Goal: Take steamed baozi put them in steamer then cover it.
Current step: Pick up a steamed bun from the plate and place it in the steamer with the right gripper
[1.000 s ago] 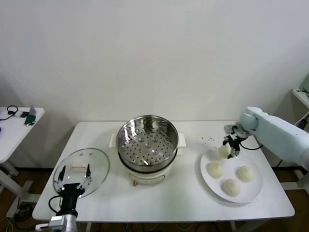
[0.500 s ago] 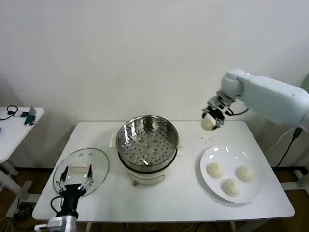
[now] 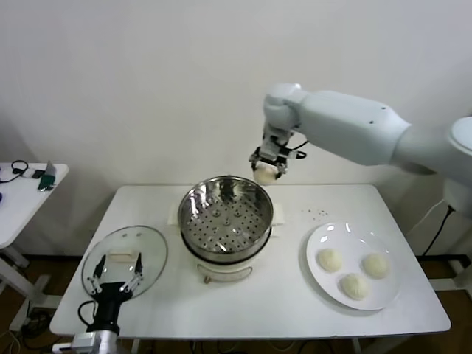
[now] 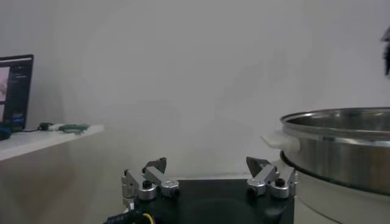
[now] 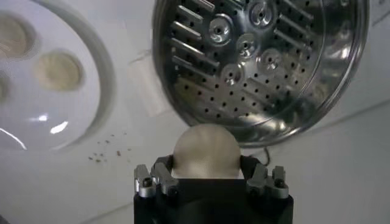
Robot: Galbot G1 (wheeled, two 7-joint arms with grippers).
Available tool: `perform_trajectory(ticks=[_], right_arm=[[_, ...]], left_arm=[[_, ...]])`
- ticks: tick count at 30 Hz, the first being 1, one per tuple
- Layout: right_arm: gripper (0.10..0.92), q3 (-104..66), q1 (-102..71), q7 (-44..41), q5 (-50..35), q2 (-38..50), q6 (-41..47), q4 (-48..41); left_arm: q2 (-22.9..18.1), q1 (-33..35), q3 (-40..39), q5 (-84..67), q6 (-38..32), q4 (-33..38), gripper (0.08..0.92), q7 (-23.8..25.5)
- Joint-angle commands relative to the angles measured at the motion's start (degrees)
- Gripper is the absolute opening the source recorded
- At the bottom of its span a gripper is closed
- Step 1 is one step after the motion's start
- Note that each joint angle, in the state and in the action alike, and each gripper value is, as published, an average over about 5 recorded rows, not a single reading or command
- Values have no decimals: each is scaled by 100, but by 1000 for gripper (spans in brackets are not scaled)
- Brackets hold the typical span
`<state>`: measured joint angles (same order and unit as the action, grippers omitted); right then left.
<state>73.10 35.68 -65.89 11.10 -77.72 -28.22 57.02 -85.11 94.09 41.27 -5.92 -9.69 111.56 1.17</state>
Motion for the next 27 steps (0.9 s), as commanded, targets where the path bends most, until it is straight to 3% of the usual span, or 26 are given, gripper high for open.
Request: perform_trajectory(ticks=[1, 23, 27], right_arm=[[712, -454, -621, 10, 838, -949, -459, -529], [714, -713, -1380, -65, 1578, -1289, -556, -1172], [763, -723, -1410, -54, 1583, -1297, -555, -1232]], left_arm=[[7, -9, 6, -1, 19, -1, 823, 1], [-68, -126, -21, 221, 146, 18, 823, -16], [-100, -142, -55, 261, 164, 41, 823, -15]])
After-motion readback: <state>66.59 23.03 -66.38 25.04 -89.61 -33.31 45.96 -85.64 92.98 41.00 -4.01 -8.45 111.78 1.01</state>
